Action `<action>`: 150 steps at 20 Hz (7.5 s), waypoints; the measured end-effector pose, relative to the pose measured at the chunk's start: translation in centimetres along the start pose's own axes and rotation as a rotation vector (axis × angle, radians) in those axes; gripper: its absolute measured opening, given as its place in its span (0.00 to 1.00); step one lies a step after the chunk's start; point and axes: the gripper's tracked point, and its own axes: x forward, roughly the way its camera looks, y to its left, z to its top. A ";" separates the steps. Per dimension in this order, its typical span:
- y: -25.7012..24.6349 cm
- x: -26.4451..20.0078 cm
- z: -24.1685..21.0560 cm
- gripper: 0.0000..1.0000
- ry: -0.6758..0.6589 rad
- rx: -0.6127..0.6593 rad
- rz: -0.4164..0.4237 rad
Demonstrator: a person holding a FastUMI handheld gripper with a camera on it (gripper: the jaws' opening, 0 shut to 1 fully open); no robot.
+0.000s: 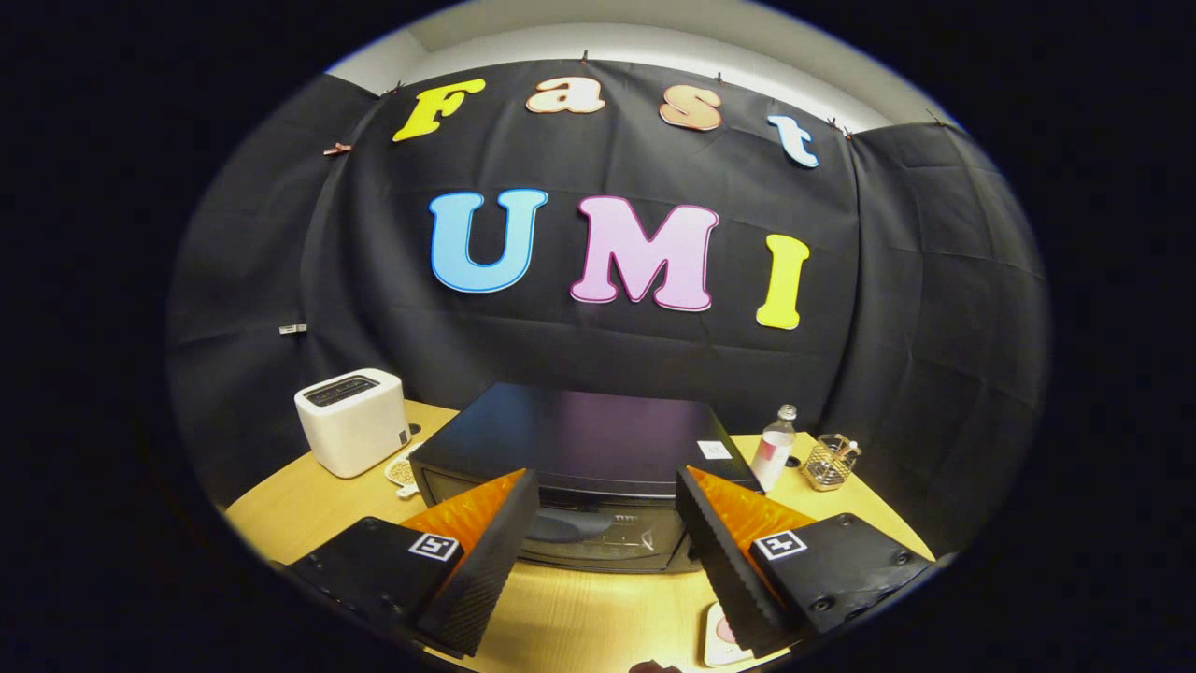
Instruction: Open the toaster oven, put the food inside, and close the toaster oven door.
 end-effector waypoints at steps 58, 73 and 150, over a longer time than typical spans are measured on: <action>-16.0 -8.0 -14.2 0.97 0.425 0.041 0.089; -26.3 -8.8 -29.3 0.98 0.914 0.146 0.023; 1.0 9.9 -16.2 0.06 0.482 1.067 -0.261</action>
